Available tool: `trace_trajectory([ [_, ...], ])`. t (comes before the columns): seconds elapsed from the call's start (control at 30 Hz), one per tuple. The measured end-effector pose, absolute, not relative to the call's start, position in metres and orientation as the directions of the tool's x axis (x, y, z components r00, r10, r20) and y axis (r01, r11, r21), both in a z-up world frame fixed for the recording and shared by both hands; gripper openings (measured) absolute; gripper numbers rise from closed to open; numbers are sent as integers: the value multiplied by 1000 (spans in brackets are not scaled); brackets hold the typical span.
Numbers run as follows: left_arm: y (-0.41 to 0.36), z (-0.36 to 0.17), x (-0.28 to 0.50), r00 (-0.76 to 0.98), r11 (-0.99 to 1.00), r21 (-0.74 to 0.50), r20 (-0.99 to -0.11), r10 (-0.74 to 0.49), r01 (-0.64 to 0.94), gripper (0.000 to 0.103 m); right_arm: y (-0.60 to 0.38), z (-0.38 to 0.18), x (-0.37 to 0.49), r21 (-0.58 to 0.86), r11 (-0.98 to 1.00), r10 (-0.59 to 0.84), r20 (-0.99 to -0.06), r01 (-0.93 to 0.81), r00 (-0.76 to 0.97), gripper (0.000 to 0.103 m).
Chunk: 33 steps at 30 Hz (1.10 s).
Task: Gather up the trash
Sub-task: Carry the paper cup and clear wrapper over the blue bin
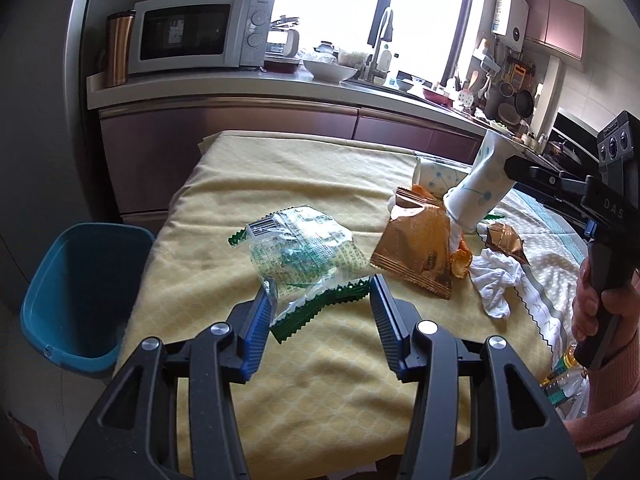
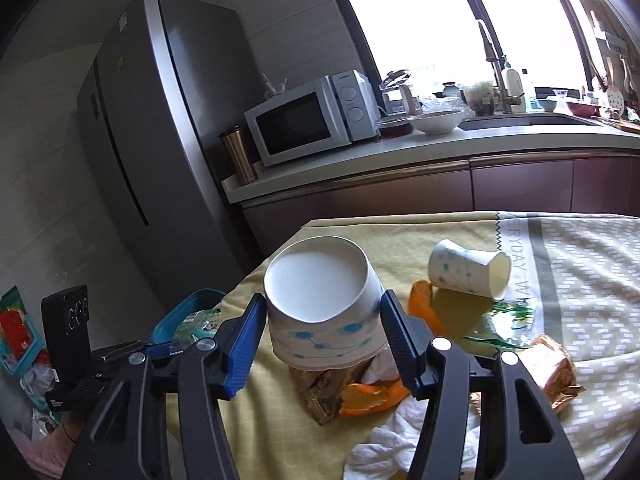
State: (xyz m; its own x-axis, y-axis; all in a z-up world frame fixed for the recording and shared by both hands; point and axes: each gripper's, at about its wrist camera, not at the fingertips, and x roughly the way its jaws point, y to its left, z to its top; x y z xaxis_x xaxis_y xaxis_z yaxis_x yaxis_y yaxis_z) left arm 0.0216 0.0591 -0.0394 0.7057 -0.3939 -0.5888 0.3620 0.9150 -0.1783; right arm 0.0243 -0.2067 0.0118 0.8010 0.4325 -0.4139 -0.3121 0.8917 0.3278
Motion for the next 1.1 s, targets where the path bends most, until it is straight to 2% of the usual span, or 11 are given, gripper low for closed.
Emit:
trace_trajectory([
  [0.5,112,-31,20,760,953,-168,-575,-303,253,48,-125,8,61,386,784,619,-424,-487,661,57],
  [1.1,178,-29,26,800,985,-155,-580,-155,79,48,-47,6,100,403,690,722,-444,-601,531,57],
])
